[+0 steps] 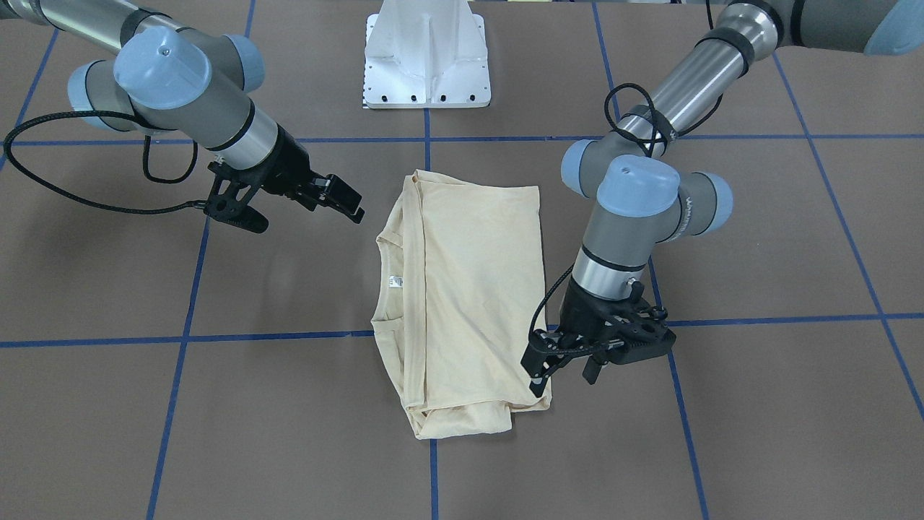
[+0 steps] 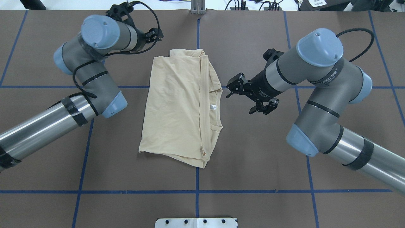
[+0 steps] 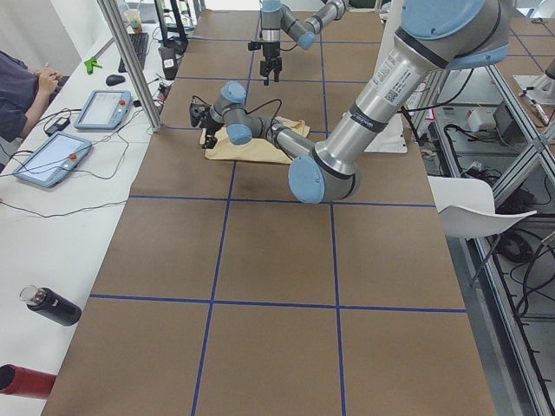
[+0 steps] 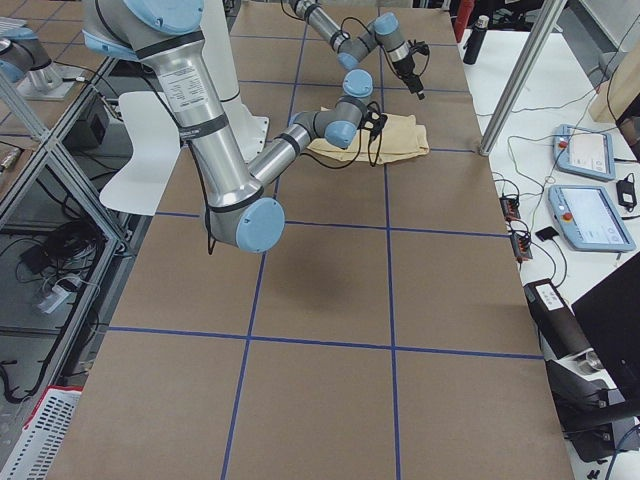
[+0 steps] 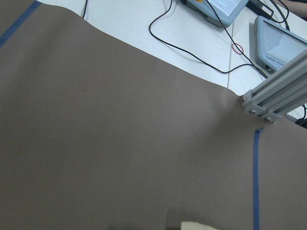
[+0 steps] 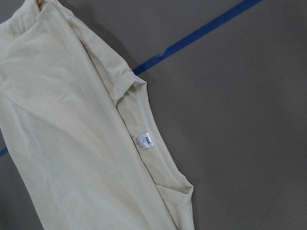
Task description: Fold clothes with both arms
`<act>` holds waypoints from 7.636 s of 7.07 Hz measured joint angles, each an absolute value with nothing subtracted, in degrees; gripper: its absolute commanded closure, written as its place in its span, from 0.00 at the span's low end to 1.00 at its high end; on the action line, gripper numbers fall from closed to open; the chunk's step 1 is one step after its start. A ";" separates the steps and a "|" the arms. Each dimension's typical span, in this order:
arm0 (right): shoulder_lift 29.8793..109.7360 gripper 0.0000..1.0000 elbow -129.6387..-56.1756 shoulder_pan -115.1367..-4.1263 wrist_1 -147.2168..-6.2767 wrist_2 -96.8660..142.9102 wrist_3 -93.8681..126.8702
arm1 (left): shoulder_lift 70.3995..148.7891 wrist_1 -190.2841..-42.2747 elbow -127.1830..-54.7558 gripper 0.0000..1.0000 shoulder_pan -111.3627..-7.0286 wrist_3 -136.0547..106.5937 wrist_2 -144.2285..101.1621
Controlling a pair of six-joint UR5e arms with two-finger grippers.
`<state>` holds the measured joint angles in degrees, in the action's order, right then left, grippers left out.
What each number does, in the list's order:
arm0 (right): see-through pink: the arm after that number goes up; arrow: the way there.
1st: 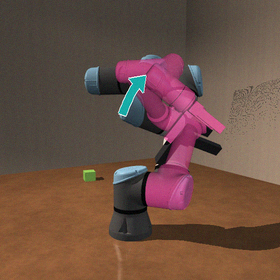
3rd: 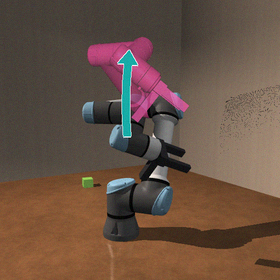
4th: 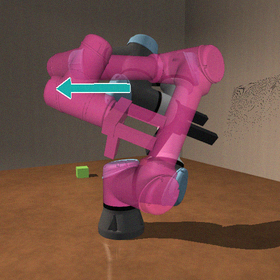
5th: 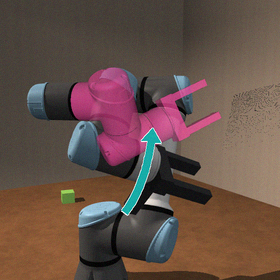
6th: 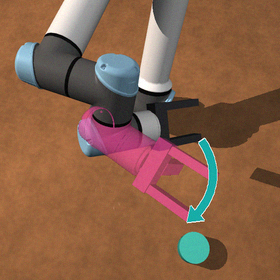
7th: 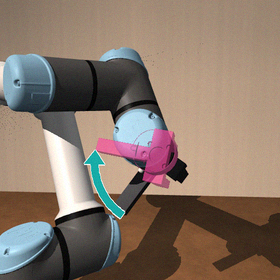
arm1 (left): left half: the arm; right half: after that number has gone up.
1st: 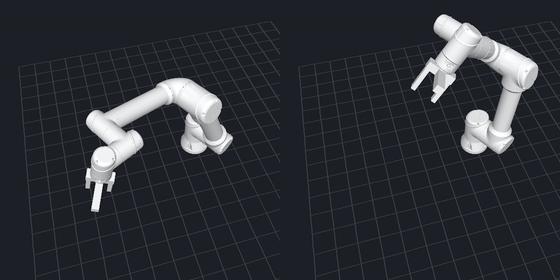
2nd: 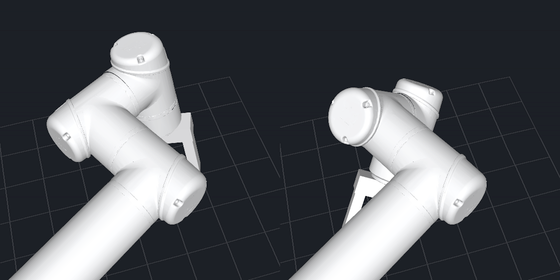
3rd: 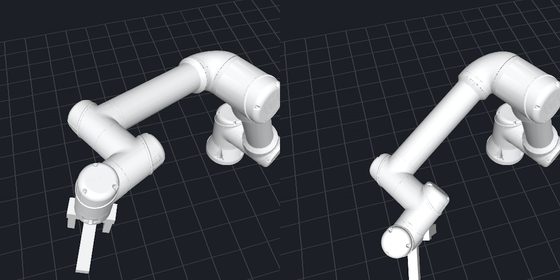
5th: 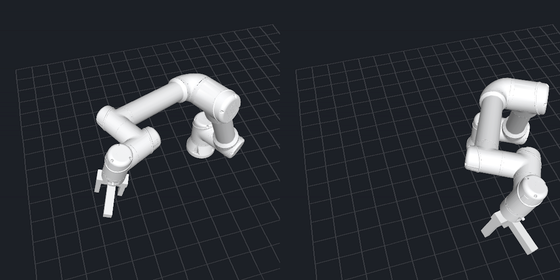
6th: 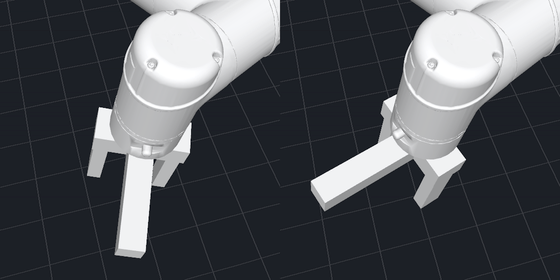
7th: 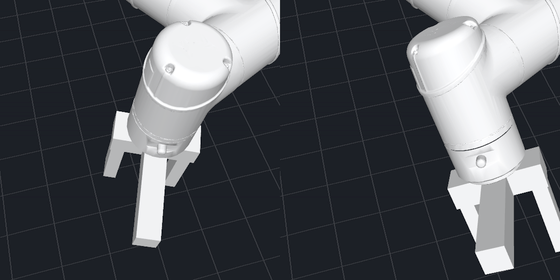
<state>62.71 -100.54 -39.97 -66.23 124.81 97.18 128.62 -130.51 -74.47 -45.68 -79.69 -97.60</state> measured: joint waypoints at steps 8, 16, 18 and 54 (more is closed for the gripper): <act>48.20 0.00 -95.46 -21.69 -93.36 99.82 69.28 | 108.14 -131.26 -93.55 0.00 -46.32 -74.01 -104.65; 48.54 0.00 -91.28 -19.77 -96.13 99.21 64.46 | 107.92 -131.31 -93.06 0.00 -46.04 -74.17 -104.62; 49.36 0.00 -92.04 -19.78 -97.34 99.43 64.43 | 108.08 -131.31 -93.00 0.00 -45.95 -74.25 -104.59; 54.72 0.00 -98.88 -34.27 -86.55 112.90 67.35 | 108.63 -131.88 -100.19 0.00 -38.92 -91.93 -109.98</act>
